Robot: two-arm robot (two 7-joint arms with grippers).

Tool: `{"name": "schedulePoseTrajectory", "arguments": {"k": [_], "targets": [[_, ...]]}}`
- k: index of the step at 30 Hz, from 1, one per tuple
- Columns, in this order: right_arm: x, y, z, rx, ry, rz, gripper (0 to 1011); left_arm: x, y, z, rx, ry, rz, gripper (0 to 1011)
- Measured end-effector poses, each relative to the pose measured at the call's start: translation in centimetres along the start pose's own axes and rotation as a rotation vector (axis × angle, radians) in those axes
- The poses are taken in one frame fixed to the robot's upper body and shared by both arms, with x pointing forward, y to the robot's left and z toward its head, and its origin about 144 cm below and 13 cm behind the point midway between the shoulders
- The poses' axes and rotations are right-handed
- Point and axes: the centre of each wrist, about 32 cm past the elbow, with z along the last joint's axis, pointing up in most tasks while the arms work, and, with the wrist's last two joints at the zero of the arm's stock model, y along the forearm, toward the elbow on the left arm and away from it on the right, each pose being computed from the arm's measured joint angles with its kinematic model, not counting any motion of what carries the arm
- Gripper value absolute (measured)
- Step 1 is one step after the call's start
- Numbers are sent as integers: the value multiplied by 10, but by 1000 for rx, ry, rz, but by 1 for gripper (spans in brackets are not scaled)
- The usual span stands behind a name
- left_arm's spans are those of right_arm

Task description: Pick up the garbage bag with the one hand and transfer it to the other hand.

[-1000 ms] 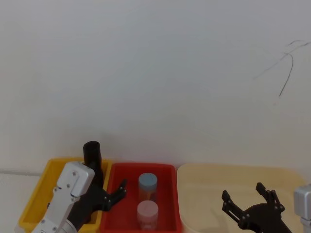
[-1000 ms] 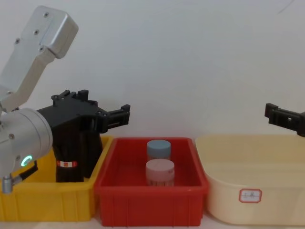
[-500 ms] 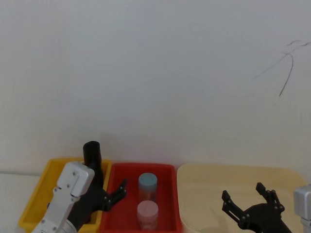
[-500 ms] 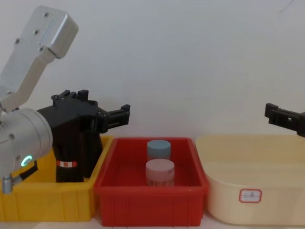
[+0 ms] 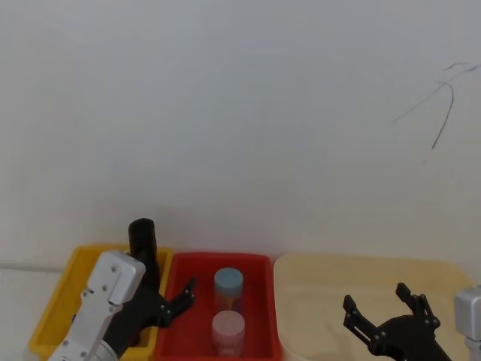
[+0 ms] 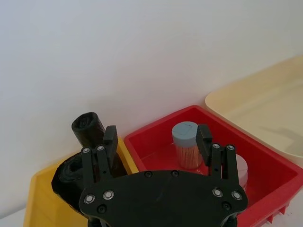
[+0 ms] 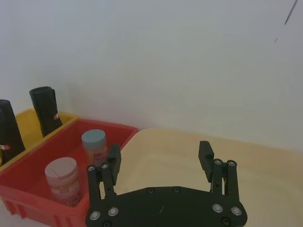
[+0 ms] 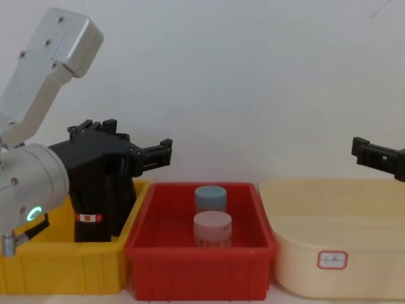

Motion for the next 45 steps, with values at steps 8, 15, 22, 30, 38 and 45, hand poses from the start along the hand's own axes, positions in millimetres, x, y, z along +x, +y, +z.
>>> {"name": "schedulePoseTrajectory", "arguments": {"k": [8, 15, 22, 30, 38, 45], "targets": [[0, 0, 0, 0, 0, 0, 1001, 9, 6, -1, 9, 22, -32, 1000], [0, 0, 0, 0, 0, 0, 1001, 27, 22, -2, 23, 63, -69, 1000], [0, 0, 0, 0, 0, 0, 1001, 42, 38, -2, 34, 90, -83, 1000], [0, 0, 0, 0, 0, 0, 1001, 61, 55, -1, 49, 123, -92, 1000], [0, 0, 0, 0, 0, 0, 1001, 77, 61, -2, 69, 154, -113, 1000], [0, 0, 0, 0, 0, 0, 1001, 89, 58, -6, 91, 163, -123, 1000]]}}
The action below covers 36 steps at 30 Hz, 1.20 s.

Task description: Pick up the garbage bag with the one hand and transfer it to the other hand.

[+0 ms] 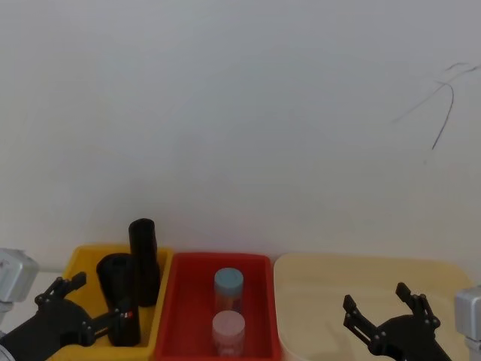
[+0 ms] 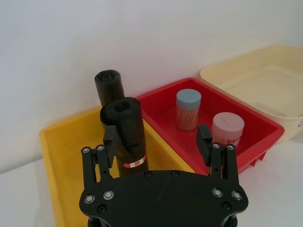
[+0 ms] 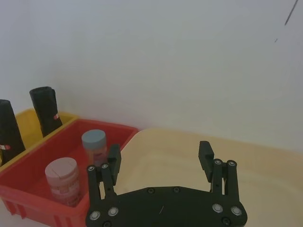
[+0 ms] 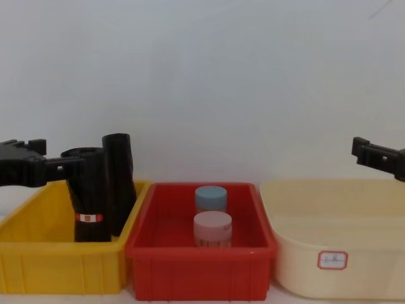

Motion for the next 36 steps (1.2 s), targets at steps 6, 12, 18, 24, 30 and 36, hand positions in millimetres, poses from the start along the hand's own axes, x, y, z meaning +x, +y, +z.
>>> {"name": "schedulePoseTrajectory", "arguments": {"k": [6, 12, 18, 24, 30, 36], "targets": [[0, 0, 0, 0, 0, 0, 1001, 8, -5, -2, 18, 5, -1, 1000], [0, 0, 0, 0, 0, 0, 1001, 13, -12, -4, 32, 6, 7, 1000], [0, 0, 0, 0, 0, 0, 1001, 17, -18, -7, 45, 6, 20, 1000], [0, 0, 0, 0, 0, 0, 1001, 21, -23, -9, 56, 9, 37, 1000], [0, 0, 0, 0, 0, 0, 1001, 24, -28, -11, 66, 11, 53, 1000], [0, 0, 0, 0, 0, 0, 1001, 26, -34, -13, 78, 16, 65, 1000]]}}
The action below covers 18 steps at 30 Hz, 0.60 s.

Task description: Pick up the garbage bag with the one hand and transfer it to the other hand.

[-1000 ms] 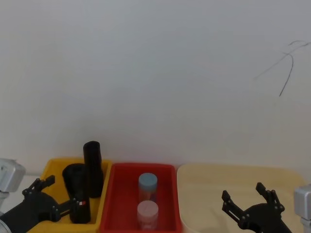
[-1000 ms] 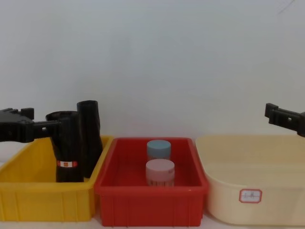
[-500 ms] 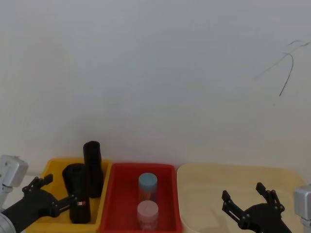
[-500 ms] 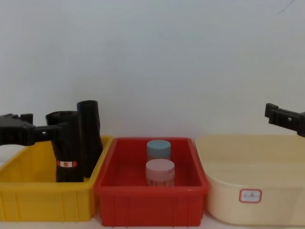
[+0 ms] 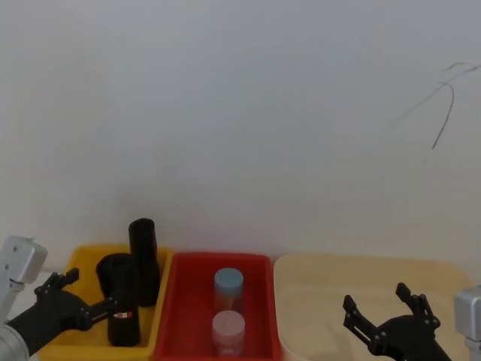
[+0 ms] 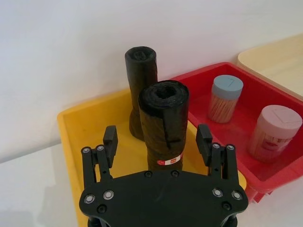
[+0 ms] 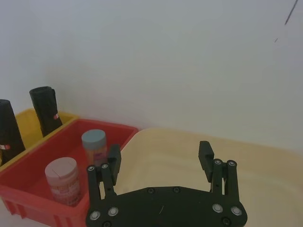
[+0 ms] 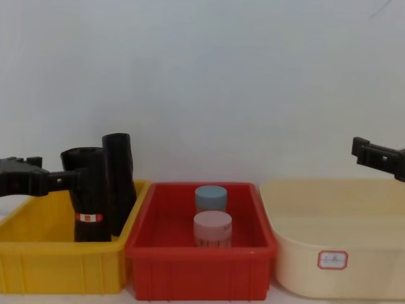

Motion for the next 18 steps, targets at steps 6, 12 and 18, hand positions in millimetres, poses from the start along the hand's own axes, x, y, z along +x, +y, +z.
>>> {"name": "schedulePoseTrajectory", "arguments": {"k": [6, 12, 18], "targets": [[0, 0, 0, 0, 0, 0, 1001, 1, -6, 0, 6, 3, 6, 1000], [0, 0, 0, 0, 0, 0, 1001, 1, -13, -1, 10, 9, 9, 1000], [0, 0, 0, 0, 0, 0, 1001, 0, -21, -1, 14, 16, 2, 1000]]}}
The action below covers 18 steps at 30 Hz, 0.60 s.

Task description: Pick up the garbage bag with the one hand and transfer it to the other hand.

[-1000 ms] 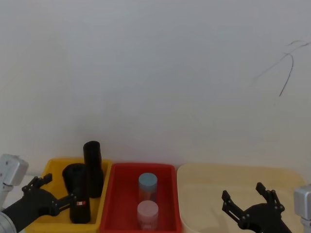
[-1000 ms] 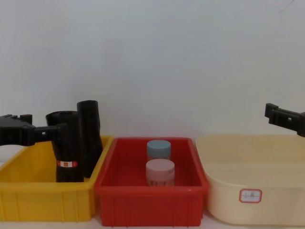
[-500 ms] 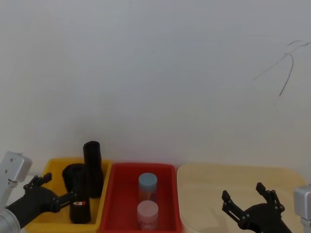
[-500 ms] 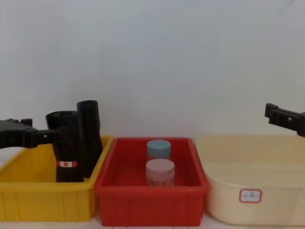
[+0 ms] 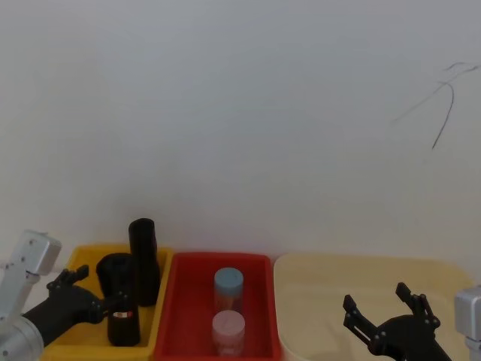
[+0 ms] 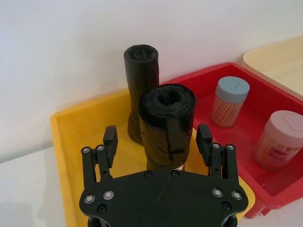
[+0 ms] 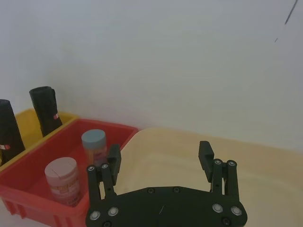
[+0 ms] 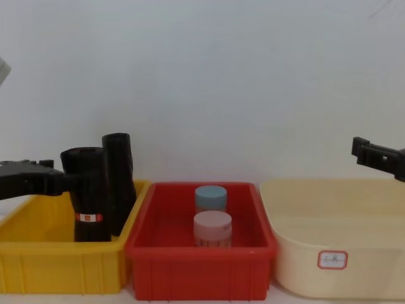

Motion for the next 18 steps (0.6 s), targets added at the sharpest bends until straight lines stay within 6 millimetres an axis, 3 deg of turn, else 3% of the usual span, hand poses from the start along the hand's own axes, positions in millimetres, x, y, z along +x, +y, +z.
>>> {"name": "schedulePoseTrajectory", "arguments": {"k": [18], "targets": [[0, 0, 0, 0, 0, 0, 1001, -2, -24, 7, 3, 19, -54, 1000]]}}
